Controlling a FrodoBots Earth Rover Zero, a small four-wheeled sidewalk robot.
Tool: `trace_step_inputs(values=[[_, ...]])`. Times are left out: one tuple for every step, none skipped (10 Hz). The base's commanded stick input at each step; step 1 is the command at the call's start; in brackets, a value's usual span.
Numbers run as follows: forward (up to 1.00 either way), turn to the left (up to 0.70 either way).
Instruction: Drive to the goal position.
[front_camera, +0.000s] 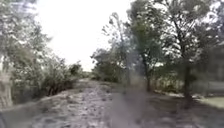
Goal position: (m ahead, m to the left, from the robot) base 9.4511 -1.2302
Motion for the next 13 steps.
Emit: trace_step_inputs(values=[[0.59, 0.01], [0.59, 0.01], [0.59, 0.01], [0.59, 0.01], [0.59, 0.01], [0.59, 0.01], [0.59, 0.12], [0.59, 0.14], [0.59, 0.15], [0.59, 0.15], [0.59, 0.15], [0.59, 0.15], [0.59, 0.15]])
